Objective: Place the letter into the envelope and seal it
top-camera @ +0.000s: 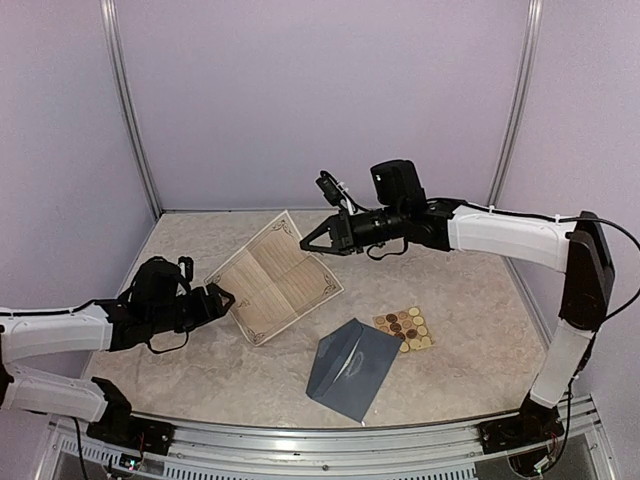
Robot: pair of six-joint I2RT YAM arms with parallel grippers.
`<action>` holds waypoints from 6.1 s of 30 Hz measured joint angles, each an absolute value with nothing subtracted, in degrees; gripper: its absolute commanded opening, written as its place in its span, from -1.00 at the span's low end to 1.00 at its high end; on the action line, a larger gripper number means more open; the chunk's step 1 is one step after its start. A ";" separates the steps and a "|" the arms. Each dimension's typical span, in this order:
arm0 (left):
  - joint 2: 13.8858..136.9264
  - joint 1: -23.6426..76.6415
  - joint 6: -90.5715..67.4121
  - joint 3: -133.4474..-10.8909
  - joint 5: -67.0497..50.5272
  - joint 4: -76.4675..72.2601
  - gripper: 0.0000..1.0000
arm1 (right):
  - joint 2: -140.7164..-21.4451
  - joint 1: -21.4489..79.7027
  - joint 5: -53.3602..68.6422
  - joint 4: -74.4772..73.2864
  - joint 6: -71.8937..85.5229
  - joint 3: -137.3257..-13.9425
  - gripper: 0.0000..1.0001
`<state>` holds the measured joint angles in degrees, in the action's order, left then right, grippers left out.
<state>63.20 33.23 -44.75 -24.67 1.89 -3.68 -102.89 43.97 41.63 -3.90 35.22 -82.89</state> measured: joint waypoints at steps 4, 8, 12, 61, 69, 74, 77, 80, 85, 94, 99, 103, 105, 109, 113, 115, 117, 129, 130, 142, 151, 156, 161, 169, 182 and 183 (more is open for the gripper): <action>63.20 31.70 -44.86 -23.75 1.32 -4.78 0.60 | -99.63 44.12 43.94 -5.45 33.50 -82.89 -1.00; 62.52 30.13 -45.63 -22.17 0.84 -6.17 0.60 | -95.53 44.12 45.95 -5.87 32.77 -82.76 -1.00; 60.71 28.71 -46.72 -20.40 0.80 -7.57 0.60 | -91.37 44.14 48.03 -5.04 32.67 -82.04 -1.00; 78.50 51.11 -44.07 -21.08 -22.50 -47.62 -1.00 | -93.17 44.45 45.12 10.50 43.13 -58.94 -0.95; 74.19 51.11 -42.72 -21.15 -21.41 -42.89 -1.00 | -91.83 44.23 43.27 8.73 38.52 -58.11 0.42; 67.70 51.16 -42.19 -22.46 -18.48 -40.07 -1.00 | -86.30 44.18 39.51 6.70 36.80 -56.23 0.62; 64.18 51.20 -42.09 -23.70 -16.60 -39.51 -1.00 | -82.94 44.27 37.78 7.01 37.41 -55.24 0.64; 61.65 51.33 -41.91 -24.91 -15.64 -39.09 -1.00 | -81.93 44.99 36.84 7.75 38.46 -55.05 0.64; 61.25 52.38 -41.43 -27.27 -15.81 -38.30 -1.00 | -83.44 48.88 37.15 10.24 40.27 -55.18 0.61; 64.01 54.30 -40.64 -27.73 -16.86 -38.20 -1.00 | -87.66 52.01 40.23 17.15 44.01 -57.60 -0.06; 64.14 54.37 -40.64 -27.73 -16.82 -38.09 -1.00 | -87.66 52.01 40.51 19.42 45.01 -57.65 -0.61; 64.14 54.37 -40.64 -27.73 -16.40 -38.02 -0.81 | -87.66 52.01 41.01 21.10 46.06 -57.36 -1.00; 64.14 54.37 -40.45 -27.73 -15.77 -37.54 -0.60 | -87.66 52.01 41.25 21.45 46.19 -57.25 -1.00; 64.12 54.37 -39.92 -27.73 -13.85 -35.29 -0.19 | -87.66 52.01 41.52 22.00 46.33 -56.84 -1.00; 64.12 54.28 -39.68 -27.73 -13.15 -33.69 0.15 | -87.64 52.01 42.96 22.74 46.13 -56.25 -1.00; 64.14 54.08 -39.88 -27.73 -13.41 -33.45 0.23 | -87.57 52.01 44.03 23.40 46.09 -55.96 -1.00; 64.40 54.04 -39.99 -27.73 -14.17 -33.41 0.22 | -87.39 52.01 45.10 24.05 46.00 -55.75 -1.00; 66.06 54.04 -41.58 -27.73 -20.08 -36.51 -0.93 | -87.09 52.01 45.65 22.96 43.77 -55.75 -1.00; 66.06 54.04 -41.76 -27.73 -20.38 -36.88 -1.00 | -87.09 52.01 45.36 22.48 43.42 -55.75 -1.00; 70.02 54.13 -41.67 -31.07 -16.45 -30.46 -1.00 | -84.31 51.77 27.07 4.05 40.75 -54.02 0.53; 83.35 54.98 -39.40 -41.85 -14.96 -20.36 -1.00 | -80.49 50.46 17.08 -3.44 48.60 -39.66 0.49; 89.84 54.96 -38.41 -45.39 -14.52 -15.90 -1.00 | -79.83 49.74 14.06 -4.51 52.56 -35.16 0.32; 94.06 54.72 -38.28 -47.07 -14.26 -13.19 -1.00 | -79.75 49.17 12.16 -4.73 54.92 -34.39 0.23; 97.14 54.13 -38.19 -47.31 -14.06 -10.83 -1.00 | -81.93 49.15 11.11 -5.06 56.62 -34.30 0.20; 99.57 53.93 -37.67 -47.94 -13.69 -9.58 -1.00 | -84.84 49.08 12.05 -2.44 58.06 -34.28 0.08; 99.72 53.93 -37.71 -47.94 -13.65 -9.32 -1.00 | -85.06 49.08 12.23 -2.04 58.13 -34.30 0.08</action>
